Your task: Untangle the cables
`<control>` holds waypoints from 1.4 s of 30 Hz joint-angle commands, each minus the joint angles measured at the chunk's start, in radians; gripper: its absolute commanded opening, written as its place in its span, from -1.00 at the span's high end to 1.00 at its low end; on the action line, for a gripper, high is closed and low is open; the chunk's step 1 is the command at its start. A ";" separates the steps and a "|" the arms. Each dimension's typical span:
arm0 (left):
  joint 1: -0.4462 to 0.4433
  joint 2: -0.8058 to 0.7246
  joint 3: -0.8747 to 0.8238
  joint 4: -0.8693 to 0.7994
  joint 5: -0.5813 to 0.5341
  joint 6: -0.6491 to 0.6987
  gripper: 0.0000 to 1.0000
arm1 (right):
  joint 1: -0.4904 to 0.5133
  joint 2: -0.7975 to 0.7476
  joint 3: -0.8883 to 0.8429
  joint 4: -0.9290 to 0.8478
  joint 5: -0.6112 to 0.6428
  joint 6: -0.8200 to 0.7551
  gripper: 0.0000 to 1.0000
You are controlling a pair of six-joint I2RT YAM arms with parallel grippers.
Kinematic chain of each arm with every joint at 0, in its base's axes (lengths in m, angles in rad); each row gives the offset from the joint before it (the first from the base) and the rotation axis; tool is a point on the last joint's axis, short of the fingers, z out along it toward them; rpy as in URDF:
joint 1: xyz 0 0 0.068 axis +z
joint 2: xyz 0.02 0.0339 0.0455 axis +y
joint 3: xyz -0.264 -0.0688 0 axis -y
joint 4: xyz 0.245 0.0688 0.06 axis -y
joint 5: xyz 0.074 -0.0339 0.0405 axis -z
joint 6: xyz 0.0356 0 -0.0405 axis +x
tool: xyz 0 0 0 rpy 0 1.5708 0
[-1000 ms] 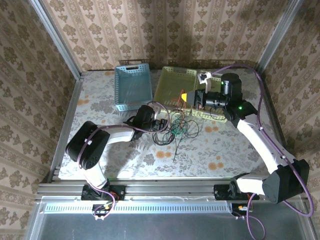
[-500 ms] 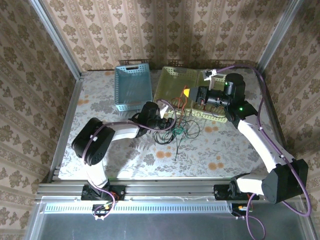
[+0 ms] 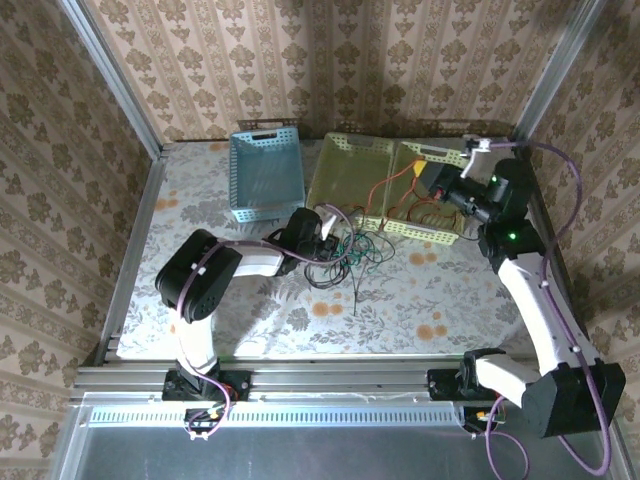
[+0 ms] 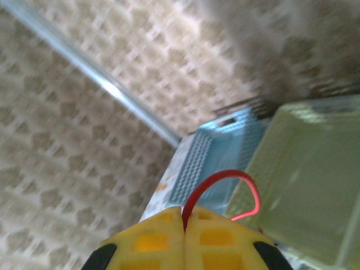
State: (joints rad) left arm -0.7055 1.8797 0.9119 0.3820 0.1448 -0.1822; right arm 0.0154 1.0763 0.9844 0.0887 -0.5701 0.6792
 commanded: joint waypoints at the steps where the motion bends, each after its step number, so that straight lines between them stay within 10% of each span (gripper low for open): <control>1: 0.005 -0.053 -0.037 -0.024 -0.028 0.022 1.00 | -0.066 -0.047 -0.033 0.053 0.164 0.043 0.93; 10: 0.019 -0.100 -0.100 -0.049 -0.047 0.031 1.00 | -0.217 0.001 -0.006 0.086 0.160 0.083 0.96; 42: 0.016 -0.171 -0.153 -0.065 -0.077 0.017 1.00 | -0.112 0.627 0.238 -0.100 0.309 -0.061 0.80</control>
State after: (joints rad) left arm -0.6914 1.7302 0.7460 0.3378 0.0776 -0.1635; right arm -0.1116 1.6760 1.1717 0.0437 -0.3439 0.6479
